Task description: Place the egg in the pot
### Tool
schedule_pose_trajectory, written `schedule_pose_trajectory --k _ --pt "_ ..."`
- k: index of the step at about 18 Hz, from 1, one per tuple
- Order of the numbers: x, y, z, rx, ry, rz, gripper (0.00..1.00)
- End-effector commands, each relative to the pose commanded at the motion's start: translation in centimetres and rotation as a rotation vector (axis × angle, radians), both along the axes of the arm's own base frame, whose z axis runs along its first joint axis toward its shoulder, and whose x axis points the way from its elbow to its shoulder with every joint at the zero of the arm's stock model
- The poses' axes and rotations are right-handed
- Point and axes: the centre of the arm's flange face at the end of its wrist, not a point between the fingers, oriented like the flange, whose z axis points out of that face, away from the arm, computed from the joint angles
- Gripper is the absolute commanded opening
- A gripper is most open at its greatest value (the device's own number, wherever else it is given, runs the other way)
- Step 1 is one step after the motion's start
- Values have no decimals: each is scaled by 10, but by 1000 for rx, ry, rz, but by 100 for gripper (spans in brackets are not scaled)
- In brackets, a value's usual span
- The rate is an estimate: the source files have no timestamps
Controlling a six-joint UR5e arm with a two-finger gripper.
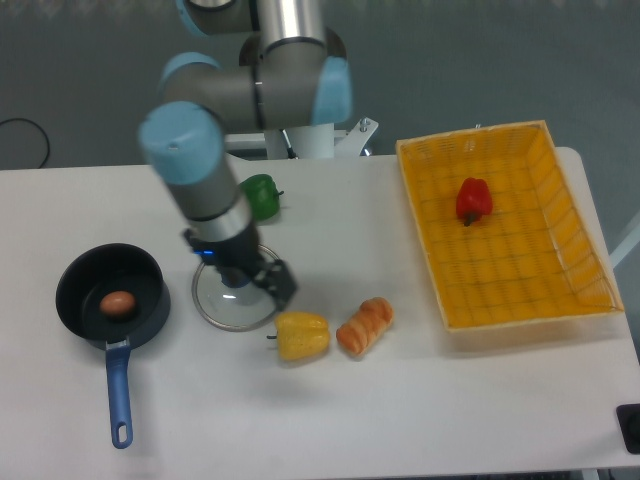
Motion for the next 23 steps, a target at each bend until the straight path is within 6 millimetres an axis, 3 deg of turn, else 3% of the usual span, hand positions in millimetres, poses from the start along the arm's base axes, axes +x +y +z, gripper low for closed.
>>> schedule_pose_trajectory --k 3,9,12,19,21,23 --pt "-27 -15 -1 -28 7 -70 95" --pt "-98 -60 -8 -27 -36 -258 99" --pt "-127 -78 -18 -51 -44 -307 99" --pt "-169 -118 -43 -113 -73 -462 100" --pt "-170 -121 -56 -136 -89 -535 100" --pt "-170 -124 -52 -140 -81 -554 100"
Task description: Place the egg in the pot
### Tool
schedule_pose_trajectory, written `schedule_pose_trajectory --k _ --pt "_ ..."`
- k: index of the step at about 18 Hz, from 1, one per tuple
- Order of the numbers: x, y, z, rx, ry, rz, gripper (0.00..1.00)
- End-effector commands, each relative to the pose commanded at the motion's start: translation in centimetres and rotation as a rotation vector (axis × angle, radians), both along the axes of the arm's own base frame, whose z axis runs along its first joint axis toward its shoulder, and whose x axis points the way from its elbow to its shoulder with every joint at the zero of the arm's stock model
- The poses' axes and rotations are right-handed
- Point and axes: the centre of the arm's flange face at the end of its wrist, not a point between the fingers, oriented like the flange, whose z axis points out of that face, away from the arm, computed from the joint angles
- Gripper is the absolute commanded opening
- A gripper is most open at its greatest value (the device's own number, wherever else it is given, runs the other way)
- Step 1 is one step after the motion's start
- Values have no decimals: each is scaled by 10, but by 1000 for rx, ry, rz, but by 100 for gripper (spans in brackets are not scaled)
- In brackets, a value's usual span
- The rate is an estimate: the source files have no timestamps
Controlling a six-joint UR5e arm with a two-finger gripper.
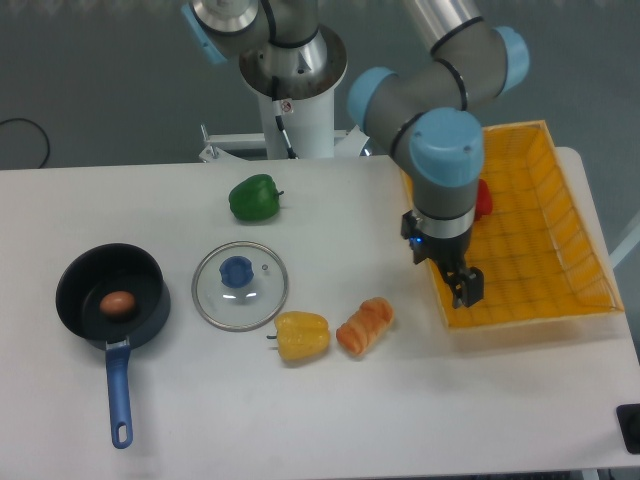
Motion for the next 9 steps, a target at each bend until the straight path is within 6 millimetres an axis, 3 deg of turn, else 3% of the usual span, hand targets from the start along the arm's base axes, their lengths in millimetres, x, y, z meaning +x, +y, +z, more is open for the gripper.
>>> schedule_pose_trajectory --k 9 --pt "4 4 -7 -8 -10 -26 100"
